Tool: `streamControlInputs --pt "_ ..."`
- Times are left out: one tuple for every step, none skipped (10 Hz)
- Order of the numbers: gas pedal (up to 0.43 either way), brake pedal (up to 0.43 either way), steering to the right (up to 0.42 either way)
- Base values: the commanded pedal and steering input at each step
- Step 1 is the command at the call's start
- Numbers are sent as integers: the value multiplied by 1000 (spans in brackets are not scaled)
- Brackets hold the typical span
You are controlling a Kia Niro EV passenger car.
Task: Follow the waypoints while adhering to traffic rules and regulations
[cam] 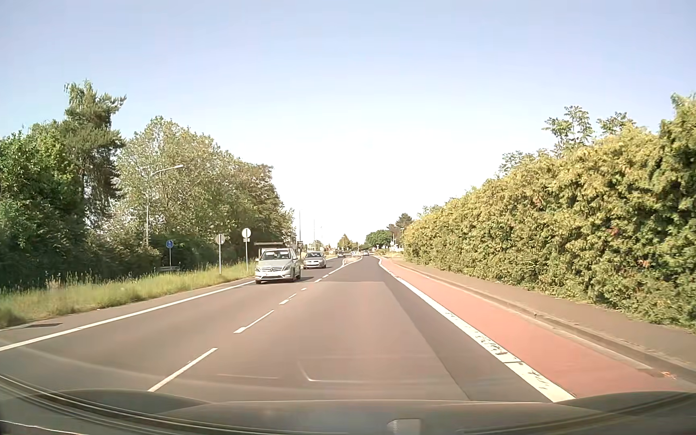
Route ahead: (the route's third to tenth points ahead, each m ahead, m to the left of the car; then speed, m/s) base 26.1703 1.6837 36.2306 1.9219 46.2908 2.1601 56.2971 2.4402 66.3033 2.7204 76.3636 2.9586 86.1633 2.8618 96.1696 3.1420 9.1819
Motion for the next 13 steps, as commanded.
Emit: streamControlInputs --pt "331 18 -6" --pt "331 18 -6" --pt "331 18 -6" --pt "331 18 -6" --pt "331 18 -5" --pt "331 18 -5" --pt "331 18 -4" --pt "331 18 -4" --pt "331 18 -3" --pt "331 18 -3" --pt "331 18 -3" --pt "331 18 -3" --pt "331 18 -2"
